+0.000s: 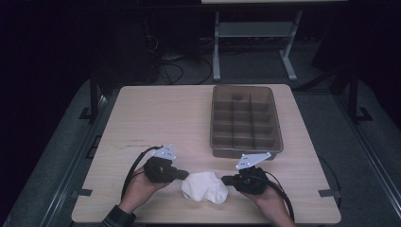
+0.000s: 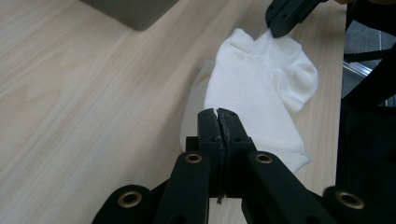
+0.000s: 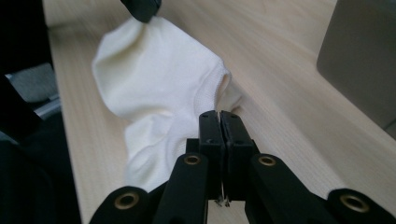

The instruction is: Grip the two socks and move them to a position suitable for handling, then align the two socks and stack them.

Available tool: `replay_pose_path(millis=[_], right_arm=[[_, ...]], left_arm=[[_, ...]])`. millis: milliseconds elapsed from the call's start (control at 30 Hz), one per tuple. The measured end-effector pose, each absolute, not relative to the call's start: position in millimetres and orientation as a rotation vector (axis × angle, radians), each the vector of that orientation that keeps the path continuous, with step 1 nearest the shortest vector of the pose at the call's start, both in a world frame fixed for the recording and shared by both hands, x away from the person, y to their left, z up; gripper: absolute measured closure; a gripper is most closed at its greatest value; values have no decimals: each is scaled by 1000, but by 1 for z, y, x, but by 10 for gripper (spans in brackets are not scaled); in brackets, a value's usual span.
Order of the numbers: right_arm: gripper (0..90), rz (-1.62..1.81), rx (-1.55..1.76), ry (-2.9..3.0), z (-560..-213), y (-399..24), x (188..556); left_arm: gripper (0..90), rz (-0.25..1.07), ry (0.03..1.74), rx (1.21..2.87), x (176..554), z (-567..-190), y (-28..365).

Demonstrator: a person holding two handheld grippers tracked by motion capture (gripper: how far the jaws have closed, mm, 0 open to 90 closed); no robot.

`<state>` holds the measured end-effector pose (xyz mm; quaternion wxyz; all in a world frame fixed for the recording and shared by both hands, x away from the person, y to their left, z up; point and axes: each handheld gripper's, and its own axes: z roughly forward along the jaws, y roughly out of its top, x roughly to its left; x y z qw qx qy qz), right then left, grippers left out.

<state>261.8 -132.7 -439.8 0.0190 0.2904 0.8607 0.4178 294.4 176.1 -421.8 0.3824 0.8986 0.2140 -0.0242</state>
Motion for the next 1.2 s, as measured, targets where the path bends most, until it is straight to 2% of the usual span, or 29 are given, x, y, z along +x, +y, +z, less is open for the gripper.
replay_pose_path(millis=[167,267,367,400,567,733,1200], right_arm=[[868,1184,896,2675,-453,-126,266],[746,1160,911,2655,-457,-128,269],[711,1221,933,2606,-449,-135,267],[725,1244,939,2593,-446,-137,266],[852,1301,940,2616,-440,-143,253],[896,1288,930,2664,-446,-138,240],[897,1205,913,2745,-461,-122,242]], left_arm=[[883,-73,540,2324,294,-435,171],[798,-50,533,2333,293,-435,171],[751,-8,534,2304,292,-425,175],[753,-1,525,2294,290,-421,175],[900,0,466,2277,282,-413,167],[900,-31,437,2311,281,-426,148],[900,-30,425,2431,285,-451,136]])
